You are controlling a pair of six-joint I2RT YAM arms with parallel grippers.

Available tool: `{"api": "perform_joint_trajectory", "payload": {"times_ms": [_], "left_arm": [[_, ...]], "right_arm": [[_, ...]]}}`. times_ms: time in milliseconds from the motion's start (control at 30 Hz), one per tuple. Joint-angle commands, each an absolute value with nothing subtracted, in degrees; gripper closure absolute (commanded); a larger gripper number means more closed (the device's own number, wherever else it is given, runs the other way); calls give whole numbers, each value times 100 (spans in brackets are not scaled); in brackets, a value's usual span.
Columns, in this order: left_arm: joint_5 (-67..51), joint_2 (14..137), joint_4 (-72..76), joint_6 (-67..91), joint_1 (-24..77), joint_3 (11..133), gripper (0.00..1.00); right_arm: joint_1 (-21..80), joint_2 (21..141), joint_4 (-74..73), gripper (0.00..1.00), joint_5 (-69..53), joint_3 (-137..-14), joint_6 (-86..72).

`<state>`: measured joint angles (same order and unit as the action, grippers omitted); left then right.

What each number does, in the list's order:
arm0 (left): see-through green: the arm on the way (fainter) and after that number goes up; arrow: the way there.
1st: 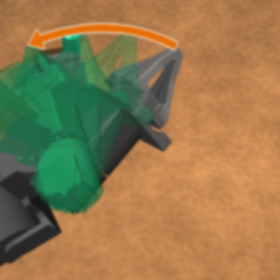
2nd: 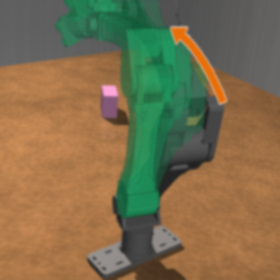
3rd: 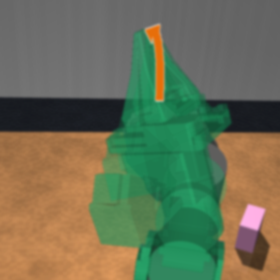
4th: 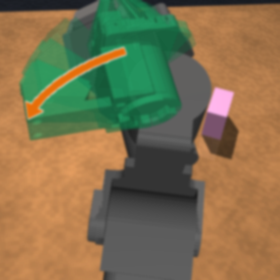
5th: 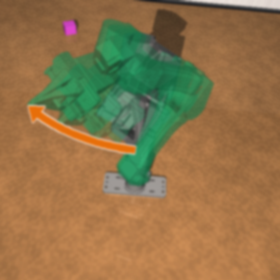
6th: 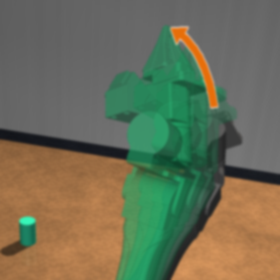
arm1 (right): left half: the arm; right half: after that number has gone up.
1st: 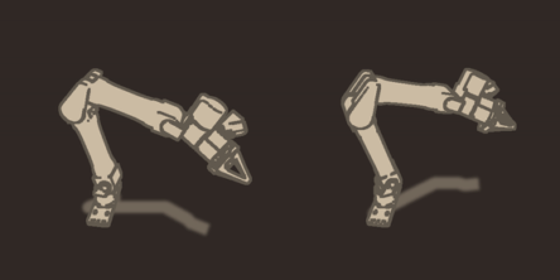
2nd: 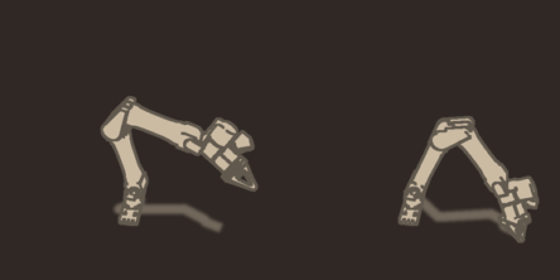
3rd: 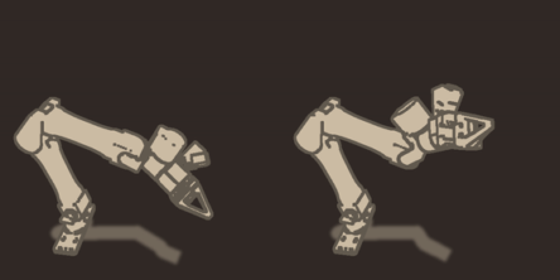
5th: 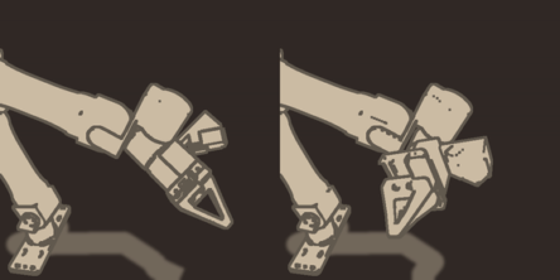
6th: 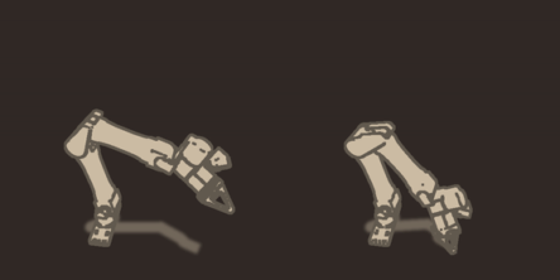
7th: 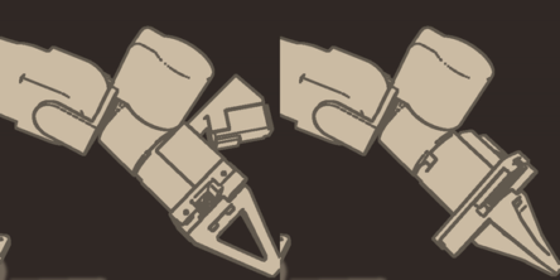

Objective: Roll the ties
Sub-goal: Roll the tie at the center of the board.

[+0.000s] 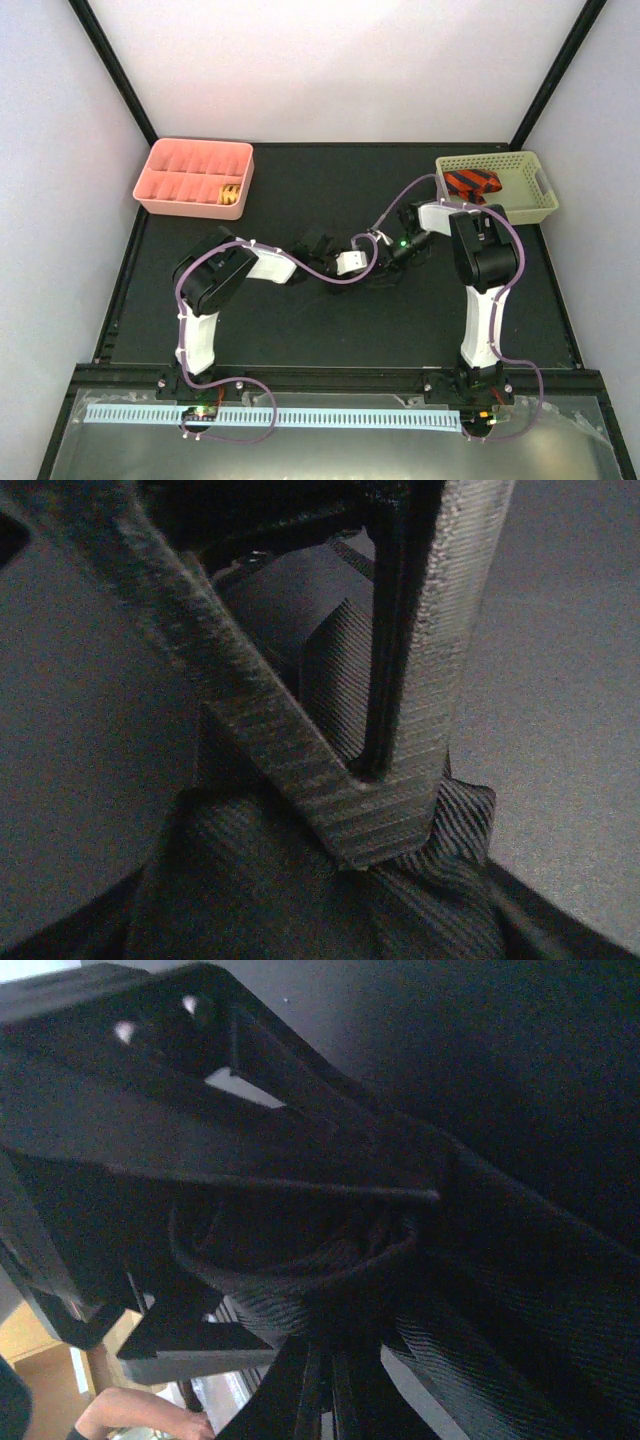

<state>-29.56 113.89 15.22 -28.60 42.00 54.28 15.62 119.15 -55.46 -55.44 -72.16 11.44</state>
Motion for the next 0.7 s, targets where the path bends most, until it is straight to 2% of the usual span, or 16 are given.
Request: {"api": "perform_joint_trajectory", "payload": {"times_ms": [0, 67, 167, 433, 667], "left_arm": [[-3014, 11406, 1386, -2685, 4010, 5388, 29], [-3232, 11158, 1952, -2467, 3898, 5088, 20], [-3380, 10892, 2652, -2333, 3843, 4589, 15], [-3459, 10915, 3840, -2069, 3886, 4230, 9], [-3255, 10726, 3864, -2785, 4209, 4171, 6]], "right_arm": [[1472, 12195, -5428, 98, -5108, -6983, 995], [1470, 12289, -5377, 98, -4982, -6915, 976], [1466, 12404, -5364, 98, -4823, -6925, 936], [1392, 12580, -5518, 98, -4586, -7107, 813], [1366, 12639, -5619, 98, -4597, -7179, 871]]}}
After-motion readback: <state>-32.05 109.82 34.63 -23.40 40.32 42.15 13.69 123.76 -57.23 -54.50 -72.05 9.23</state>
